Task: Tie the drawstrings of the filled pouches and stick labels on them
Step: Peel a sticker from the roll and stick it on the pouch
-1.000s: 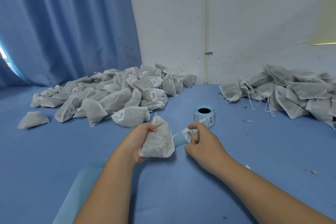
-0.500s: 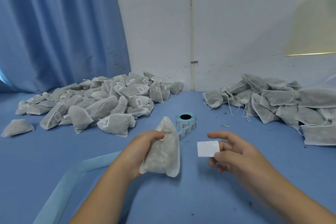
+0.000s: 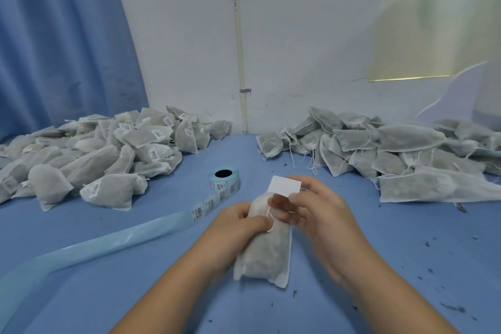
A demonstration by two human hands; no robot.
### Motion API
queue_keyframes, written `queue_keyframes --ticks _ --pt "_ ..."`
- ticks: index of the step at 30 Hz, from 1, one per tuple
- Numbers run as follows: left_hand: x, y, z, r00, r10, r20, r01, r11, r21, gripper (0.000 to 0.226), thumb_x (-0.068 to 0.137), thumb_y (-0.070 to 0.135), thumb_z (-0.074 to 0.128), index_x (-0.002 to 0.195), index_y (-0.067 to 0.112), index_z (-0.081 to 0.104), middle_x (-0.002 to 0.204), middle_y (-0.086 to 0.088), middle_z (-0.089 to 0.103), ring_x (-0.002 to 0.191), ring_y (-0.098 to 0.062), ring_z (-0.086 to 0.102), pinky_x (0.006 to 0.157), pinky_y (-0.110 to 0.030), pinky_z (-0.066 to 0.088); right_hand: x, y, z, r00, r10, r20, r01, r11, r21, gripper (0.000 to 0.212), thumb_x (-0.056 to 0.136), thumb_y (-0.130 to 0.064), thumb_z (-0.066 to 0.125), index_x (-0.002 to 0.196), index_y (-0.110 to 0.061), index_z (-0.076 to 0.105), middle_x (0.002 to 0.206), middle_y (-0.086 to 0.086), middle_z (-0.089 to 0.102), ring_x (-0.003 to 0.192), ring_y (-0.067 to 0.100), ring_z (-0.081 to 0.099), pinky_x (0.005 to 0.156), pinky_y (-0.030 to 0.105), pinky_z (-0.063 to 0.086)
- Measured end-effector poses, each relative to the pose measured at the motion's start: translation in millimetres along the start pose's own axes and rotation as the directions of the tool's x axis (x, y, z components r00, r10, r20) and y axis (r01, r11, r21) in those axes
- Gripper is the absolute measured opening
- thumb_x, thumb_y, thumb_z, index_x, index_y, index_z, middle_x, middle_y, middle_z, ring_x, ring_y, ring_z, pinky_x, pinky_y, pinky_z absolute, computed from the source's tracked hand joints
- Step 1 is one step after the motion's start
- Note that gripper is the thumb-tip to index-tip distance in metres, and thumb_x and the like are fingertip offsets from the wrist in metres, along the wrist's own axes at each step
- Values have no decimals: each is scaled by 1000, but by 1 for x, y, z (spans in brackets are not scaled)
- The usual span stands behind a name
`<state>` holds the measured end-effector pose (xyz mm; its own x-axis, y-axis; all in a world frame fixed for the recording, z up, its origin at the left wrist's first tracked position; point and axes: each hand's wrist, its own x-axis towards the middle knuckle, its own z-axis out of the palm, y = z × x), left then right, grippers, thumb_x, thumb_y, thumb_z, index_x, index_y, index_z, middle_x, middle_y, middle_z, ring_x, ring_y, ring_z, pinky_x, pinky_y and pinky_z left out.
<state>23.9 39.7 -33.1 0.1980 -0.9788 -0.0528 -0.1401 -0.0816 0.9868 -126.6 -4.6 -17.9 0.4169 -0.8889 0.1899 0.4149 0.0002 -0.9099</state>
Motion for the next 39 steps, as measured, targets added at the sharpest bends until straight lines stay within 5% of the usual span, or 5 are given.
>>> queue_keyframes --ticks 5,11,15,26,39 --pt "-4 -12 2 999 -15 39 16 999 -30 38 69 18 67 105 6 69 108 -25 68 96 -33 69 91 -48 52 4 5 2 999 26 -47 -33 985 -171 23 86 2 53 96 -13 67 82 7 72 84 24 66 92 43 51" --pt "-6 -14 1 995 19 -98 -17 1000 17 33 63 22 64 94 13 70 88 -10 73 82 -24 68 78 -41 51 -1 5 4 993 -91 -79 56 928 -368 27 80 0 61 94 -22 66 84 6 72 73 15 66 81 39 55" --pt "-9 -10 0 973 46 -227 -40 999 31 38 62 27 63 97 14 69 99 -14 72 97 -34 69 92 -51 52 -5 6 3 954 -291 -72 190 773 -605 33 76 -5 62 91 -34 58 66 -17 59 59 0 53 60 11 41" --pt "-12 -8 8 905 145 -399 -102 987 126 10 81 16 63 86 25 65 78 8 67 71 -9 62 64 -26 48 -14 22 13 873 -478 94 294 363 -884 44 77 -11 63 116 -28 53 74 -16 47 84 -2 48 69 10 39" --pt "-13 -10 11 898 284 -335 -194 941 279 9 79 23 71 82 27 63 76 12 67 63 -1 57 56 -15 43 -7 33 12 906 -380 188 354 432 -830 43 81 -8 62 108 -39 51 83 -14 57 84 0 53 68 4 37"
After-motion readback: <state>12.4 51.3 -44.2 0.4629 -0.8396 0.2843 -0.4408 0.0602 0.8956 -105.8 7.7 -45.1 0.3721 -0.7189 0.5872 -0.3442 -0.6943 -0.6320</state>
